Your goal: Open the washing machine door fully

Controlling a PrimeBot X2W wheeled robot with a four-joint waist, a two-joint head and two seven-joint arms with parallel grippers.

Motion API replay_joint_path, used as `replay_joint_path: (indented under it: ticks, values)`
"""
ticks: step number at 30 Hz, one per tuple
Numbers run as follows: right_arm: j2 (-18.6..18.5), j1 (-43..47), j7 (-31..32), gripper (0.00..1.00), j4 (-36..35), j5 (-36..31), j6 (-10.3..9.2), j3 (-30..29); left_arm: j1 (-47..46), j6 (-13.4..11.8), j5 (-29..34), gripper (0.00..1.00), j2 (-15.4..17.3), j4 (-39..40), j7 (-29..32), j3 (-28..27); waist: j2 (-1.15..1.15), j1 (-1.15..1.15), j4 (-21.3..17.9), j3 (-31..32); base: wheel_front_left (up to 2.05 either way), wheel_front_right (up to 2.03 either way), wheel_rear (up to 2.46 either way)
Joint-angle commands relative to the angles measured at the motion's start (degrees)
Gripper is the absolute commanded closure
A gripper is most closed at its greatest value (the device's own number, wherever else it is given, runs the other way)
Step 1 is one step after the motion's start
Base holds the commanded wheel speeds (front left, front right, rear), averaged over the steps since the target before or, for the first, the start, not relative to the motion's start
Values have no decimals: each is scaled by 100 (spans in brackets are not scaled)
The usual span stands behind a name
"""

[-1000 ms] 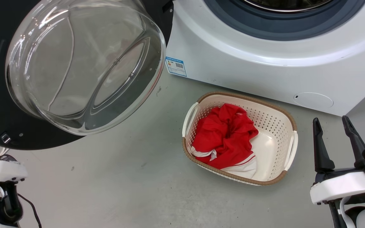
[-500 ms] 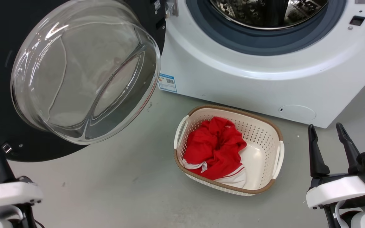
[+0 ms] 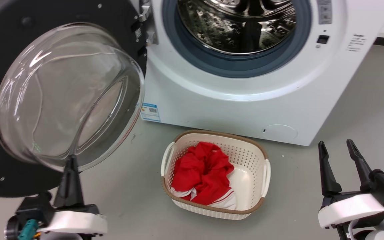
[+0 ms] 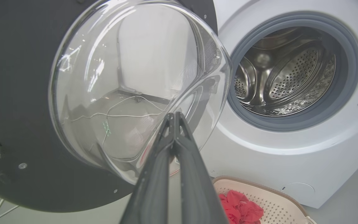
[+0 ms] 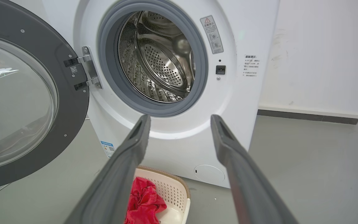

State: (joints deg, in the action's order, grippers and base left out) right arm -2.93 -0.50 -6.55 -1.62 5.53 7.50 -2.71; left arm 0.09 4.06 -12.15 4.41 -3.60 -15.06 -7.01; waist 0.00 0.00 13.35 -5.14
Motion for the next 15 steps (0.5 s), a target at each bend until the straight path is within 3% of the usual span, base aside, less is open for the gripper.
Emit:
replay_joint_path:
  ticks: [1,7,15]
  values:
    - [12,78,-23,0,10,-9,-3,6,-12,47,64,100,-34,-34,8,116,0,0,-222,154,0,0,0]
    - [12,98,1,0,-30,-65,-3,21,-290,134,225,100,5,-236,65,580,0,0,-684,271,0,0,0]
    - [11,118,-17,0,-64,-92,-3,45,-537,88,384,100,83,-509,74,766,0,0,-1206,302,0,0,0]
